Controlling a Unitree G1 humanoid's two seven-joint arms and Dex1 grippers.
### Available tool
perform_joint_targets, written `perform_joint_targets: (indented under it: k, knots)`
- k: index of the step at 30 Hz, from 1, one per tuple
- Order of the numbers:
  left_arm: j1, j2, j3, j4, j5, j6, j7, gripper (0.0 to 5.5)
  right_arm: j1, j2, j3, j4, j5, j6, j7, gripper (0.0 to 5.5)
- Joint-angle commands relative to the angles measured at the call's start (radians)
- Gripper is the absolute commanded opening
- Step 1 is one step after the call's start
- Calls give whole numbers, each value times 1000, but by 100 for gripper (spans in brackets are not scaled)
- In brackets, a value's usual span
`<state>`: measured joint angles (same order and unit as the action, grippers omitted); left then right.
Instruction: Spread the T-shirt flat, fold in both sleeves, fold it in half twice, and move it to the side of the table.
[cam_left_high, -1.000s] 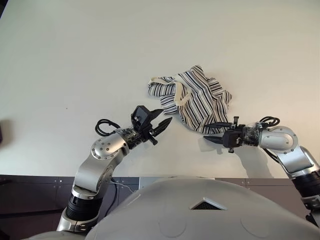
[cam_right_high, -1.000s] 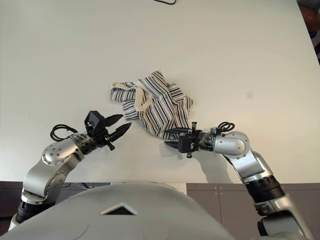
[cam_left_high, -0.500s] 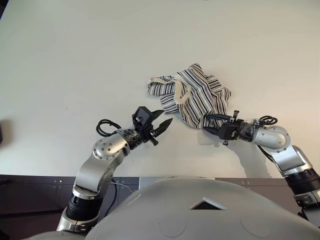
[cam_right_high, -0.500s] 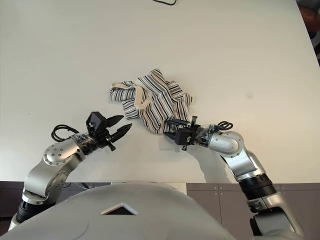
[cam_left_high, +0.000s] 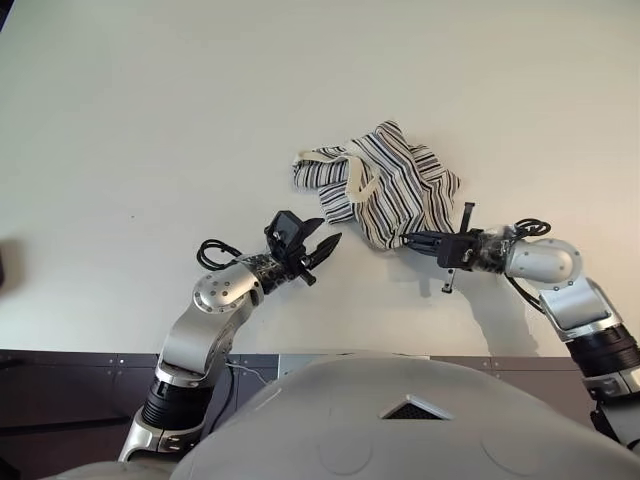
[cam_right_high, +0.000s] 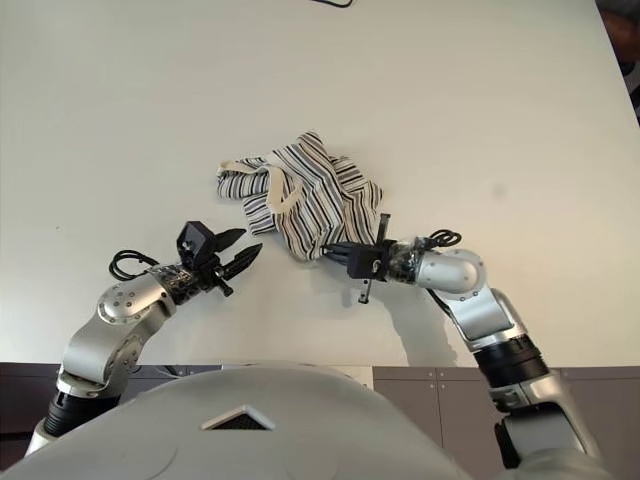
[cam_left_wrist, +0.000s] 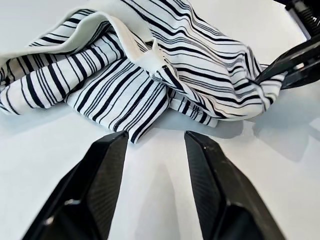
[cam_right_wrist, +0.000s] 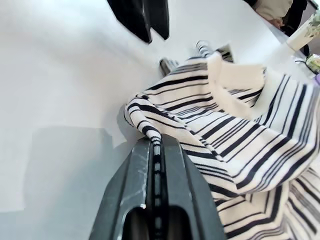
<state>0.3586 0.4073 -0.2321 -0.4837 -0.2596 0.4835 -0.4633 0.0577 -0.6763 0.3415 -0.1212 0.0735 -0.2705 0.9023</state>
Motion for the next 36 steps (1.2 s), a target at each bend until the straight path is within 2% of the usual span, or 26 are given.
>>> perform_joint_targets:
  k: [1, 4, 6, 7, 10, 13, 17, 21, 24, 29, 32, 36]
  knots:
    - [14, -25, -8, 28, 29, -28, 32, 209, -79, -66, -76, -217, 332, 272, 131, 12]
    - [24, -44, -10, 52, 39, -46, 46, 209, -101, -210, -159, -288, 537, 472, 285, 12]
    - [23, -62, -9, 71, 45, -59, 58, 209, -116, -308, -170, -216, 510, 490, 414, 12]
    - [21, -72, -11, 80, 50, -65, 65, 209, -133, -317, -155, -159, 460, 465, 442, 12]
    - [9, -88, -20, 94, 60, -74, 72, 209, -185, -250, -115, -18, 343, 473, 373, 12]
    - [15, -80, -10, 86, 60, -71, 63, 209, -177, -206, -133, 61, 345, 531, 341, 12]
    - [40, -58, 3, 107, 77, -86, 59, 209, -152, -289, -154, 176, 332, 461, 519, 12]
    - [40, -50, 5, 130, 92, -99, 58, 209, -317, -310, -228, 410, 465, 714, 672, 12]
    - [38, -48, 6, 143, 99, -106, 59, 209, -430, -274, -256, 562, 459, 798, 663, 12]
    - [-22, -54, 35, 131, 127, -154, 84, 209, -415, -225, -187, 705, 275, 593, 629, 12]
    - [-72, -5, 42, 136, 200, -207, 79, 209, -377, -201, -192, 702, 247, 542, 634, 12]
    - [-100, 118, 6, 129, 320, -283, 9, 209, -350, -184, -194, 704, 214, 483, 631, 12]
